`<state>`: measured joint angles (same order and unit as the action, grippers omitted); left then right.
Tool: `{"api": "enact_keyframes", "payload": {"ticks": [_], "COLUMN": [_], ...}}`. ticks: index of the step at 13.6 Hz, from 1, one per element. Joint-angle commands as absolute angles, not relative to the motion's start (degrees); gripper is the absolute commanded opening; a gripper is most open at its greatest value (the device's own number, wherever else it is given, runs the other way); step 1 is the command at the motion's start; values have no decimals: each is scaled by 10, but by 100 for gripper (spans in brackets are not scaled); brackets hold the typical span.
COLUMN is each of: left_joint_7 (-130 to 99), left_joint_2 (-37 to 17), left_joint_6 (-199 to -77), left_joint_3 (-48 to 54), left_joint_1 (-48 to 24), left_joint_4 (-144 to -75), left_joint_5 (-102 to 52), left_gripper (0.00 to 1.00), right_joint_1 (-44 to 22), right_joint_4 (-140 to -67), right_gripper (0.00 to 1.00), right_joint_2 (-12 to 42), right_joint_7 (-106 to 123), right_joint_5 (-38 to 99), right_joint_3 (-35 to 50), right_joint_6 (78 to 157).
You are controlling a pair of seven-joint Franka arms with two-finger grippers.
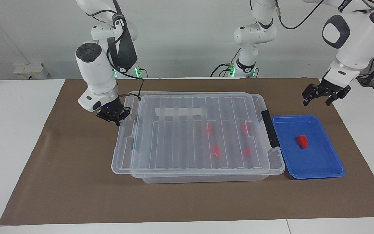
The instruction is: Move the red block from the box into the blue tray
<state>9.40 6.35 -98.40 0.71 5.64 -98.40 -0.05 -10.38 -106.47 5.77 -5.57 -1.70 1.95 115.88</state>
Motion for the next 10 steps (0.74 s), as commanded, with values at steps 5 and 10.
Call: {"api": "enact_keyframes", "payload": {"ticks": [5, 10], "left_joint_7": [103, 99], "left_joint_2": [69, 69], "left_joint_6": [-981, -973], "left_joint_3": [3, 11], "left_joint_1": [51, 41], "left_joint_4": [-997, -989], "left_joint_5": [-8, -6], "left_gripper": [100, 100], "right_joint_1": [-122, -111], "right_joint_4": [-1075, -1066], "right_gripper": [0, 0], "right_joint_2": [54, 48], "right_joint_7": [-63, -67], "right_joint_5": [8, 9], "right_joint_3": [20, 18], "right_joint_6": [1175, 1168]}}
